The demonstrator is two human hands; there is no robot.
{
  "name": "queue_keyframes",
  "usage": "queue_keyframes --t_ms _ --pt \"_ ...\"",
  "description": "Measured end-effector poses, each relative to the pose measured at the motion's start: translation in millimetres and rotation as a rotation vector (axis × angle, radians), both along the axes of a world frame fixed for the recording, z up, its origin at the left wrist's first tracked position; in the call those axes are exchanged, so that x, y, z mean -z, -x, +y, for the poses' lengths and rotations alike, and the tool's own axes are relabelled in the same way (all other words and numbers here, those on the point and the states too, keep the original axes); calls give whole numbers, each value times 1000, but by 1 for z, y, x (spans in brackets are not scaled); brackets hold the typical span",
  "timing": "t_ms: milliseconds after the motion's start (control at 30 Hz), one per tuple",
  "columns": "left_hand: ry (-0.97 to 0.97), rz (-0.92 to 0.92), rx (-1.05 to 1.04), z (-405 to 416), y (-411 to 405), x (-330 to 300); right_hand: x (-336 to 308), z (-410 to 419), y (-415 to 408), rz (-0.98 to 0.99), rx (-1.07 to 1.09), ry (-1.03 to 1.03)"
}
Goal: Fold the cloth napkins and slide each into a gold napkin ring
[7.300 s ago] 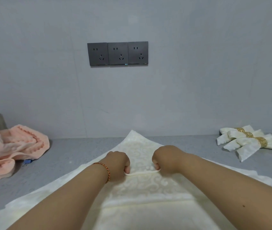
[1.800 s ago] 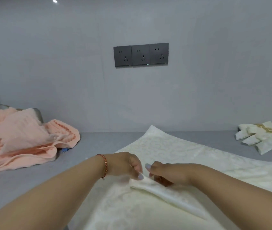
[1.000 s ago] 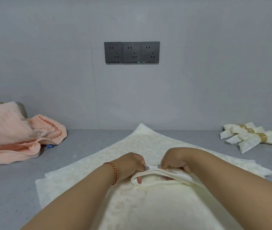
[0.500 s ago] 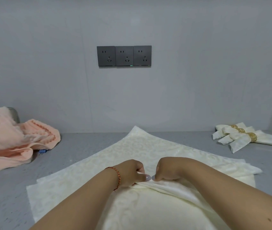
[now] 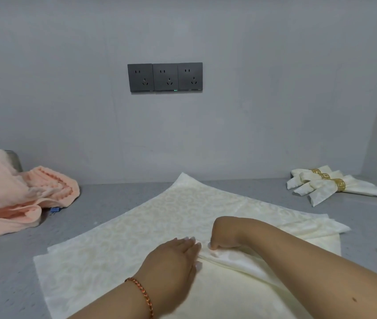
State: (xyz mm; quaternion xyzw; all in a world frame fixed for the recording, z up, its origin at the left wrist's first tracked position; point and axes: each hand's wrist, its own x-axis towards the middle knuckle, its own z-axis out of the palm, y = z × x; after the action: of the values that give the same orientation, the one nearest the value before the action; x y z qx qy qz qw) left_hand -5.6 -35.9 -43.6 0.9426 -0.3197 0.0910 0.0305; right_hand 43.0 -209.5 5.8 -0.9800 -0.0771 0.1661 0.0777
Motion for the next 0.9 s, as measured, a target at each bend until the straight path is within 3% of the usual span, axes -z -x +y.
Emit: queue_keyframes --t_ms 233,300,400,533,900 --pt "-64 55 4 -3 2 -3 -15 -21 2 -85 19 -93" --pt "-49 57 -15 -5 4 -4 -25 -40 2 -108 25 10" --pt "-18 90 -64 -8 9 -6 -26 -64 2 25 72 180" --pt "-34 102 -83 -10 10 -9 -22 -76 -6 120 38 227" --pt "-109 128 -54 -8 7 -15 -34 -71 -4 -93 -125 96"
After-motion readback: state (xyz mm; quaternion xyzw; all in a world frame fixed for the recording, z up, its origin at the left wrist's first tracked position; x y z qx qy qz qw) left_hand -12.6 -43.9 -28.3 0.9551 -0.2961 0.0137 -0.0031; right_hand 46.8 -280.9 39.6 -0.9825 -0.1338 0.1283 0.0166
